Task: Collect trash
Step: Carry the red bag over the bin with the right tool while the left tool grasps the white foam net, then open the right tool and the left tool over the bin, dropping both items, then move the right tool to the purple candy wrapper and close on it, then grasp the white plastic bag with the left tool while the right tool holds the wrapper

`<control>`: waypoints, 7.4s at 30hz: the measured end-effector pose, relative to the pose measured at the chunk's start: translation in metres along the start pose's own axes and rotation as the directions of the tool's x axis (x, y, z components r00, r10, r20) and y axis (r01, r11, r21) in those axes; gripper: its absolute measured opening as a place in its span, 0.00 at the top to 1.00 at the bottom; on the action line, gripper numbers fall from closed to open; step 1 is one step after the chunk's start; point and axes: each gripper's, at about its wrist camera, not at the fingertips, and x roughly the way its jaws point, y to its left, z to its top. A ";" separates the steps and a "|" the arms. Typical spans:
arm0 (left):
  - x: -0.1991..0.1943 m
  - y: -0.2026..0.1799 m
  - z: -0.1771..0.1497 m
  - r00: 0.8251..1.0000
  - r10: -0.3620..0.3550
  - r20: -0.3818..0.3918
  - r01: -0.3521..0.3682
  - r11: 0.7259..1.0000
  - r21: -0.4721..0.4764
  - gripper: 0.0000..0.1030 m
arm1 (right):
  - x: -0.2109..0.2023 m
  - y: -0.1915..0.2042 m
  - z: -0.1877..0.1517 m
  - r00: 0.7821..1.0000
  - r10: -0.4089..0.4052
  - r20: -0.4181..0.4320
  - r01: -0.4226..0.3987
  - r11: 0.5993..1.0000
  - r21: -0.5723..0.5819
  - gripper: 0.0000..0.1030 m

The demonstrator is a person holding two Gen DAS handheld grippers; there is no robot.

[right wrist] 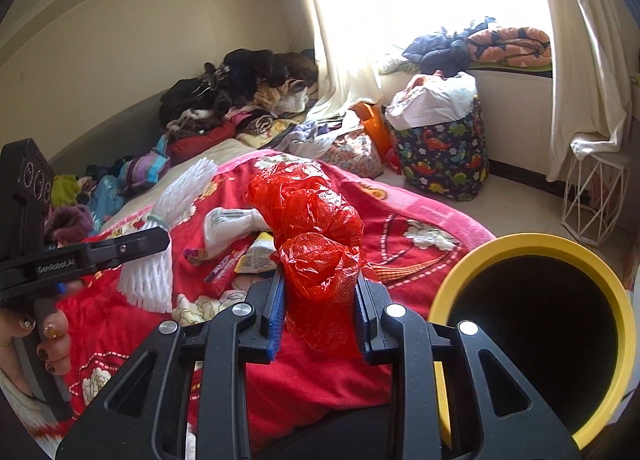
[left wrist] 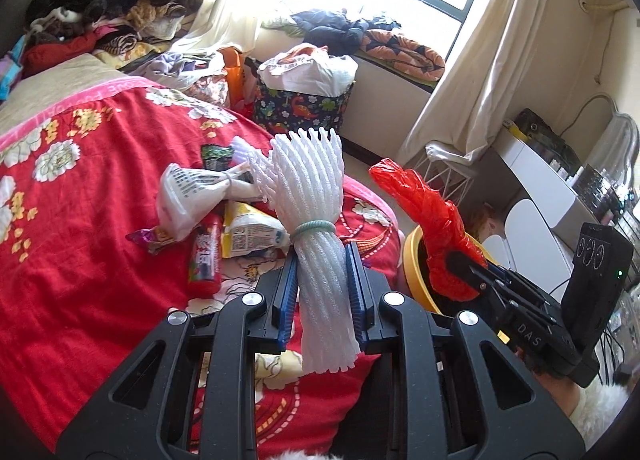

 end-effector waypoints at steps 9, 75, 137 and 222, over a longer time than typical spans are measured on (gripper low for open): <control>0.013 -0.033 0.003 0.999 -0.041 -0.014 0.042 0.997 0.059 0.83 | -0.021 -0.028 0.003 0.996 -0.079 0.035 0.077 0.995 0.067 0.74; 0.109 -0.143 -0.001 0.993 -0.108 -0.051 0.114 0.986 0.123 0.11 | -0.077 -0.157 -0.031 0.901 -0.433 0.011 0.399 0.839 0.369 0.21; 0.055 0.076 0.044 0.975 0.209 0.074 -0.193 0.964 -0.184 0.11 | 0.096 0.025 -0.013 0.970 -0.112 -0.215 0.087 0.989 -0.122 0.12; 0.074 0.051 0.012 0.993 -0.023 -0.114 0.007 0.989 -0.146 0.66 | 0.052 -0.026 -0.015 0.986 -0.032 -0.163 0.041 0.998 0.052 0.67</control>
